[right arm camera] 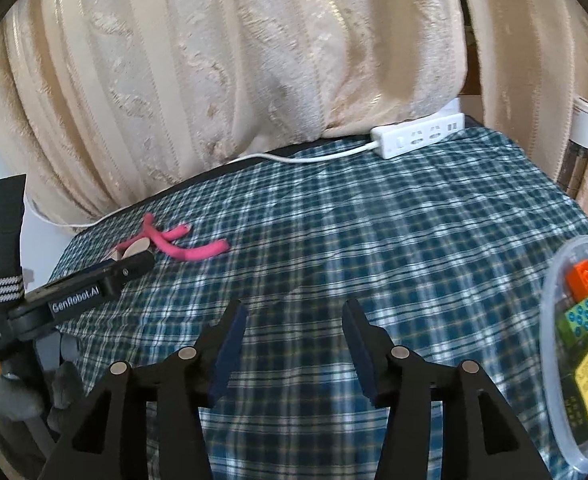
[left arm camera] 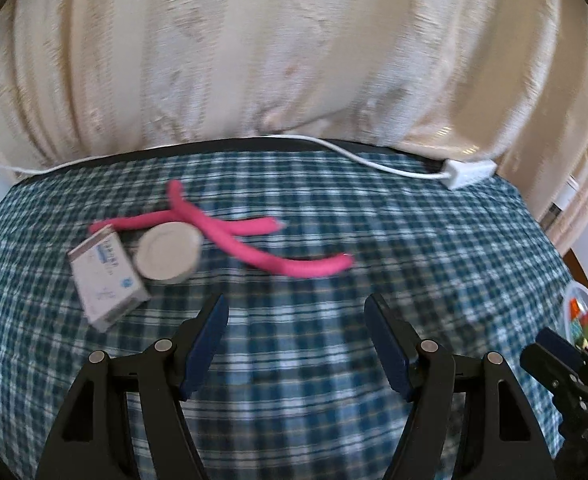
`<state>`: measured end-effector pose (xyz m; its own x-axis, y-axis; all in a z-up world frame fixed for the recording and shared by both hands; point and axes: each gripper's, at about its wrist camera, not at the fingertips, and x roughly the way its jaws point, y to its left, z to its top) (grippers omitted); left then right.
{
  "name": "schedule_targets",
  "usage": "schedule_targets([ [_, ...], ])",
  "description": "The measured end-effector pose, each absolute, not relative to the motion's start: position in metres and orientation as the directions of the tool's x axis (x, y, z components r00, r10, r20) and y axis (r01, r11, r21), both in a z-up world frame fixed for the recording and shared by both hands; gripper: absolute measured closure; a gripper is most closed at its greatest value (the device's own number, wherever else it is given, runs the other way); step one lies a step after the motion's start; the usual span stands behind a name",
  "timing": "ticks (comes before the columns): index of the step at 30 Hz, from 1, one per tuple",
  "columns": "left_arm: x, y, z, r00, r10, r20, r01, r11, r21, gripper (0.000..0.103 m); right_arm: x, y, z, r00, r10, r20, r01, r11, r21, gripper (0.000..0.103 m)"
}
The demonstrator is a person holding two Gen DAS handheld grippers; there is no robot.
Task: Organize objects
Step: 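Move both open tools back toward the white box and round lid, then grasp the white medicine box with the left tool while the right tool grasps the white lid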
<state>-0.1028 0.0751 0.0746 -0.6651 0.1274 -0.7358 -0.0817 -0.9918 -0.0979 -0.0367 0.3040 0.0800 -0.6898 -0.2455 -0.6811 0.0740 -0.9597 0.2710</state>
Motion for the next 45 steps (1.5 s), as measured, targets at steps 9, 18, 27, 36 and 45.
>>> schedule_targets([
  [9, -0.112, 0.018, 0.069, -0.665, 0.051, -0.745, 0.03, -0.995, -0.095, 0.031, -0.05, 0.272, 0.075, -0.659, -0.275, -0.7, 0.126, -0.958, 0.257, 0.049],
  [18, -0.121, -0.025, 0.066, -0.664, -0.005, -0.747, 0.129, -0.986, -0.108, 0.031, -0.064, 0.241, 0.075, -0.638, -0.296, -0.711, 0.184, -0.955, 0.233, 0.048],
  [27, -0.133, -0.048, 0.052, -0.644, -0.033, -0.764, 0.175, -0.979, -0.106, 0.031, -0.083, 0.208, 0.07, -0.605, -0.326, -0.726, 0.238, -0.945, 0.226, 0.048],
  [36, -0.156, -0.073, 0.04, -0.613, -0.05, -0.788, 0.24, -0.963, -0.126, 0.031, -0.102, 0.178, 0.065, -0.574, -0.354, -0.738, 0.281, -0.932, 0.228, 0.048],
  [45, -0.175, -0.087, 0.03, -0.593, -0.05, -0.804, 0.278, -0.95, -0.146, 0.031, -0.117, 0.151, 0.058, -0.549, -0.366, -0.751, 0.318, -0.923, 0.217, 0.048],
])
